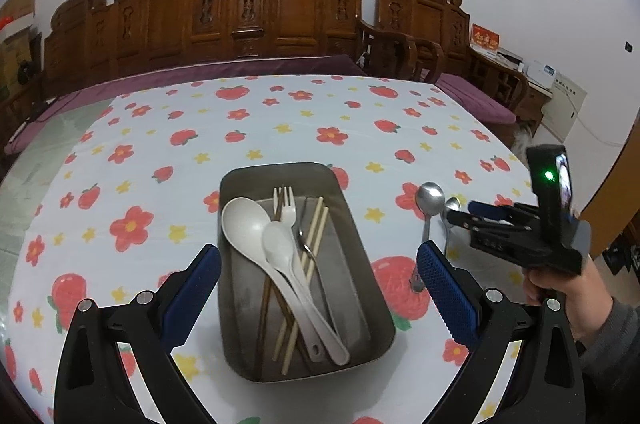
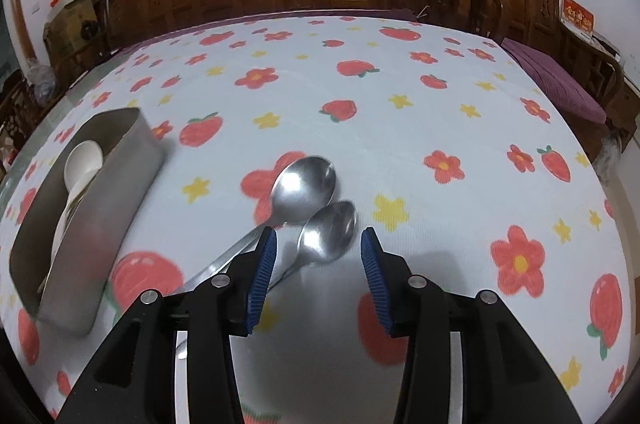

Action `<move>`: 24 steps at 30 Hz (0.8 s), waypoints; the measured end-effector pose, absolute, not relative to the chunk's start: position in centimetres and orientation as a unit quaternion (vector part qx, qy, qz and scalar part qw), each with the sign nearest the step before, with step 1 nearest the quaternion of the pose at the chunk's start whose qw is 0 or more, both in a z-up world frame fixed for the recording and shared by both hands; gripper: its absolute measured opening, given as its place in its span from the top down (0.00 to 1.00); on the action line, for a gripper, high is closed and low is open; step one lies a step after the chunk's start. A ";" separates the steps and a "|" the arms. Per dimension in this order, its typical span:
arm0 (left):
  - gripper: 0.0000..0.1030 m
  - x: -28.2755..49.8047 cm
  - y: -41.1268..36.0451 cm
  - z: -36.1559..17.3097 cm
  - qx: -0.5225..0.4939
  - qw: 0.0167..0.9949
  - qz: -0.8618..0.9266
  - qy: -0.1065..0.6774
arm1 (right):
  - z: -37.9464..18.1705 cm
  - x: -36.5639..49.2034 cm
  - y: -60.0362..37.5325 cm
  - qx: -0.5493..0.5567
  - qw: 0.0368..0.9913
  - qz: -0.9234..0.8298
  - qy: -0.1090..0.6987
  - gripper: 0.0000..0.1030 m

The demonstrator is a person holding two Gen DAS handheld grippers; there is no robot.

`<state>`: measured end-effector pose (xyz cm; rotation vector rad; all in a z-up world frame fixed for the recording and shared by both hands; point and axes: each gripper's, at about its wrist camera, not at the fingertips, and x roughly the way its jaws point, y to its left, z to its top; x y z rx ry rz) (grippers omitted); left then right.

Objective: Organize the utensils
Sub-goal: 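Grasp a steel spoon with the left gripper while the right gripper grasps the other steel spoon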

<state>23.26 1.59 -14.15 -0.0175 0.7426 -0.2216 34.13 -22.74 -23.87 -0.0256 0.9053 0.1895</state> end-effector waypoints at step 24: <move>0.08 23.1 -4.5 -14.5 0.050 0.920 -0.112 0.372 | -24.9 35.8 -23.7 -0.023 0.883 0.135 0.448 0.95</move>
